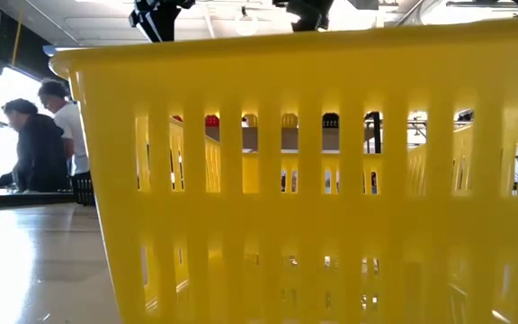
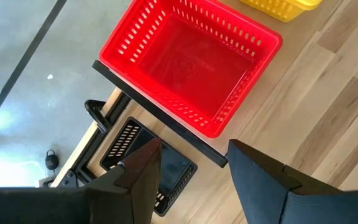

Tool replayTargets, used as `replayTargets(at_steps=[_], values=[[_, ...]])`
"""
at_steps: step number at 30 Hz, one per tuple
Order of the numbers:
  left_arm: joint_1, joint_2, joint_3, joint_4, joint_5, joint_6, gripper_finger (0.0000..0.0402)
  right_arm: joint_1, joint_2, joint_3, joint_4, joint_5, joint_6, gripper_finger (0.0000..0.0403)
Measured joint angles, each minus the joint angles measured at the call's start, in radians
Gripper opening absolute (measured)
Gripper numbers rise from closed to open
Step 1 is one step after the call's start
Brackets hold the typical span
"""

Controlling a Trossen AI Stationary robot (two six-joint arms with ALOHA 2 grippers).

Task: Stack baskets on shelf by color
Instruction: Adjust the black bins on the shelf

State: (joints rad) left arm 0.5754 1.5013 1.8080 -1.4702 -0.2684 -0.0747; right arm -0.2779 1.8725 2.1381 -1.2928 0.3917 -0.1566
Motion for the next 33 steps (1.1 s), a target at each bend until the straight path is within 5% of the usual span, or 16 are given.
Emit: replayTargets(at_steps=[9,24,33], values=[[0.000,0.000,0.000,0.000,0.000,0.000,0.0177,-0.175,0.000,0.042,-0.013,0.055,0.001,0.0099],[0.000,0.000,0.000,0.001,0.000,-0.001,0.0177,-0.473,0.024,0.040,0.110,-0.193,0.078,0.0099],[0.000,0.000,0.000,0.001,0.034,-0.001,0.0177,-0.510,0.118,0.039,0.114,-0.257,0.116,0.0099]])
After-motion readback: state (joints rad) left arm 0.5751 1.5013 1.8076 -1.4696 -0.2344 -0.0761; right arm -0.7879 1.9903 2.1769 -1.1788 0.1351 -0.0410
